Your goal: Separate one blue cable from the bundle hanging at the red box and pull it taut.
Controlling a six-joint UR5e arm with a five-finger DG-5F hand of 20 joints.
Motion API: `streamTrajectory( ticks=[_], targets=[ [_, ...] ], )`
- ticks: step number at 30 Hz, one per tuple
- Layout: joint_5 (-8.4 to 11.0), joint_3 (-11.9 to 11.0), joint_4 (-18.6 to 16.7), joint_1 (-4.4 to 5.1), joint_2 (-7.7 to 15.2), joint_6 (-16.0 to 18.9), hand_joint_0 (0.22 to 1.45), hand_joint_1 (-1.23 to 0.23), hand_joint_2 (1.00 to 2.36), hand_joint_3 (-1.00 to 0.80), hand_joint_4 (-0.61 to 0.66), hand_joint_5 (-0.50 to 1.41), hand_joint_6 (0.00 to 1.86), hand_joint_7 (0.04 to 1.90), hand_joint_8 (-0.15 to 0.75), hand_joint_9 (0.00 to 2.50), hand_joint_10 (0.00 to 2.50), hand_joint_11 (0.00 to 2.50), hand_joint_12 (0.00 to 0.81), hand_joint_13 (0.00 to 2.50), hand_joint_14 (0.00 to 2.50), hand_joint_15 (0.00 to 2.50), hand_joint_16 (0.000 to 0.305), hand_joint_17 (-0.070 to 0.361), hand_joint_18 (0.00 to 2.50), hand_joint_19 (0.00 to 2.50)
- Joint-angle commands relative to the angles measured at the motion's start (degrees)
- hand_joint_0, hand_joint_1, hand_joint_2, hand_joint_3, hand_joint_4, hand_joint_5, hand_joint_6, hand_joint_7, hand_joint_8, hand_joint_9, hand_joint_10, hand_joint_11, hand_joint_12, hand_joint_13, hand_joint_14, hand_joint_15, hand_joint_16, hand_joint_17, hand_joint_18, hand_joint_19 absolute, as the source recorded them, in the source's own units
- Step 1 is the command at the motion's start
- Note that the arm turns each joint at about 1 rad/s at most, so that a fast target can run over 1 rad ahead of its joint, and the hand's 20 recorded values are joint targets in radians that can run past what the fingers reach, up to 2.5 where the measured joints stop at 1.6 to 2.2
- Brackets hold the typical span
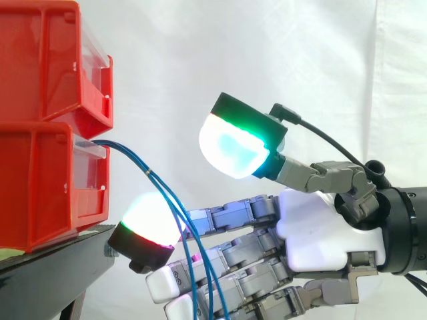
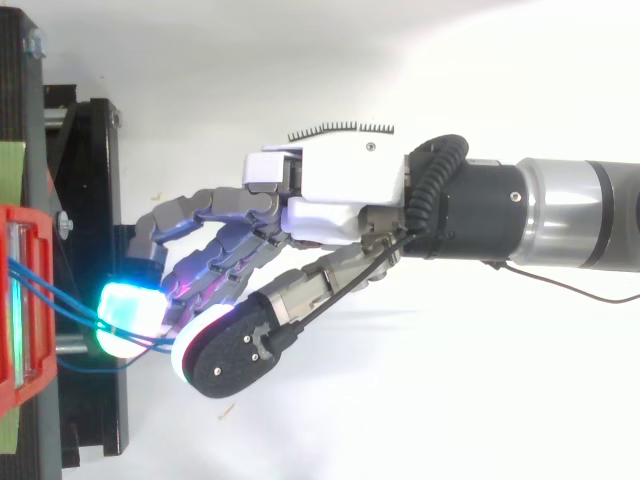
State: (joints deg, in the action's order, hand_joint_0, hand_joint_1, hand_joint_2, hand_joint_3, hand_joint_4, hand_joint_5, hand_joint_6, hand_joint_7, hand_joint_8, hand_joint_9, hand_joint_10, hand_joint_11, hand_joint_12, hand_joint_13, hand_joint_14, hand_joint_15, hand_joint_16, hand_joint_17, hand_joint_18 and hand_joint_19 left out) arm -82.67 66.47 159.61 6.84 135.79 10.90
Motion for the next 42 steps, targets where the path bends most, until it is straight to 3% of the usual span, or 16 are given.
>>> streamTrajectory(
  ticks=[1, 10, 20, 30, 34, 42],
  targets=[
    [-0.04, 0.1, -0.3, -0.33, 0.0, 0.1, 0.6, -0.71, 1.01, -0.4, 0.3, -0.16, 0.5, 1.1, 0.305, 0.71, 0.01, 0.46, 0.38, 0.82, 0.02, 0.39, 0.044, 0.098, 0.73, 0.41],
    [-1.09, 0.1, -0.6, -1.39, 0.0, 0.1, 0.64, -0.69, 1.01, -0.32, 0.28, -0.14, 0.5, 1.18, 0.317, 0.76, 0.02, 0.5, 0.379, 0.87, 0.02, 0.41, 0.042, 0.095, 0.76, 0.43],
    [-1.09, 0.1, -0.7, -1.39, 0.0, -0.1, 0.59, -0.68, 1.0, -0.44, 0.26, -0.13, 0.5, 1.36, 0.32, 0.78, 0.02, 0.53, 0.381, 0.89, 0.02, 0.42, 0.042, 0.095, 0.79, 0.44],
    [-0.83, 0.1, -0.6, -1.04, 0.0, -2.0, 0.56, -0.65, 1.0, -0.5, 0.28, -0.13, 0.52, 1.32, 0.329, 0.8, 0.02, 0.54, 0.385, 0.92, 0.02, 0.45, 0.044, 0.098, 0.81, 0.44],
    [-0.83, 0.1, -0.9, -1.04, 0.0, -2.4, 0.56, -0.67, 1.0, -0.5, 0.28, -0.14, 0.5, 1.22, 0.328, 0.8, 0.02, 0.54, 0.386, 0.92, 0.02, 0.44, 0.044, 0.098, 0.81, 0.44],
    [-0.74, 0.4, -5.2, -1.83, 1.8, -3.3, 0.56, -0.67, 1.0, -0.5, 0.29, -0.16, 0.5, 1.1, 0.321, 0.79, 0.02, 0.54, 0.388, 0.92, 0.02, 0.44, 0.044, 0.099, 0.81, 0.44]
  ],
)
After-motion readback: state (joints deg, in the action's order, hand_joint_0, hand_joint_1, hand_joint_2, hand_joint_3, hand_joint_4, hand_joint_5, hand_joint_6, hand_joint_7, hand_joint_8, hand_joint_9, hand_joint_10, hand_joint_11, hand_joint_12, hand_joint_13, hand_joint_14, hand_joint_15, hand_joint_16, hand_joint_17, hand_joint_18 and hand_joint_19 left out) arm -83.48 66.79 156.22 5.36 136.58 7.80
